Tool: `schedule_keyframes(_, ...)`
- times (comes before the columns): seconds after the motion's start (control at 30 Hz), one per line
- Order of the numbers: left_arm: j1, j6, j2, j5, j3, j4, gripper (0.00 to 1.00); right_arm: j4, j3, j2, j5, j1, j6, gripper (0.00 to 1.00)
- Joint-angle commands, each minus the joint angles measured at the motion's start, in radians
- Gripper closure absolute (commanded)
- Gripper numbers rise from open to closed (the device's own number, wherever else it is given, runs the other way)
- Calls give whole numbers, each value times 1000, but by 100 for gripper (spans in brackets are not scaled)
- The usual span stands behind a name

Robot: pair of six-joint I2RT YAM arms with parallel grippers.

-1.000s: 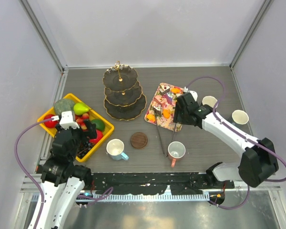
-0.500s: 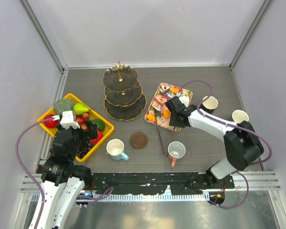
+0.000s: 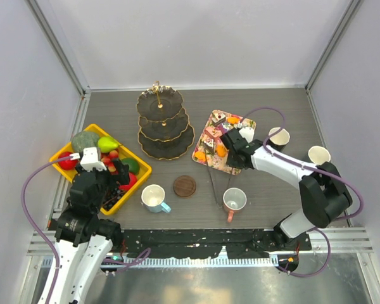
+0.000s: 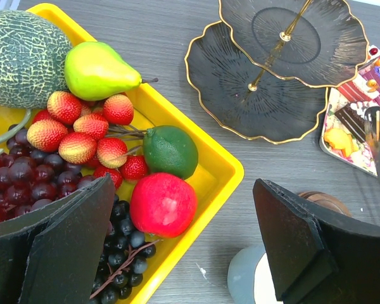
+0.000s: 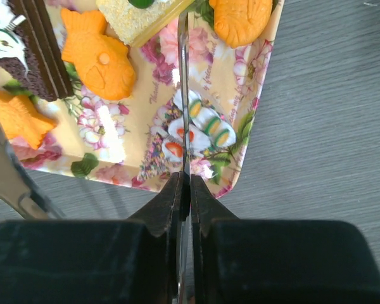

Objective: Serve the afternoon tea

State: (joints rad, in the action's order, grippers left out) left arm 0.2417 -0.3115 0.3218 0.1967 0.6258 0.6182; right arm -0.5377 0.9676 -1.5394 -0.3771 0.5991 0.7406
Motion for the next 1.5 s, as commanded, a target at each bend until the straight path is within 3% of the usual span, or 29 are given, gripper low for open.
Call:
schedule_keyframes(0.0,-5,-5,5,-19,0,-35,1,7,-1,111,-34,7,45,94)
schedule_keyframes(0.23,-5,-32,16,-74,0,-55,1,8,28,177,-13,7,42,95)
schedule_keyframes(0.4,-5,-106,48,-235,22,-122,1,31,57,238,15,7,17,95)
schedule_keyframes(0.6,-2,-268,141,-483,-8,-377,1,36,108,309,27,14,-29,95)
schedule_keyframes(0.73,63,-379,246,-579,-2,-561,1,33,135,351,40,31,-37,95)
schedule_keyframes(1.0,316,-465,422,-477,38,-814,1,22,164,392,53,91,-53,95)
schedule_keyframes(1.13,412,-465,520,-402,67,-861,1,22,171,401,55,120,-60,95)
schedule_keyframes(1.33,478,-472,621,-289,77,-917,2,25,172,414,53,143,-66,95)
schedule_keyframes(1.47,499,-480,692,-290,98,-959,6,33,171,414,67,156,-72,95)
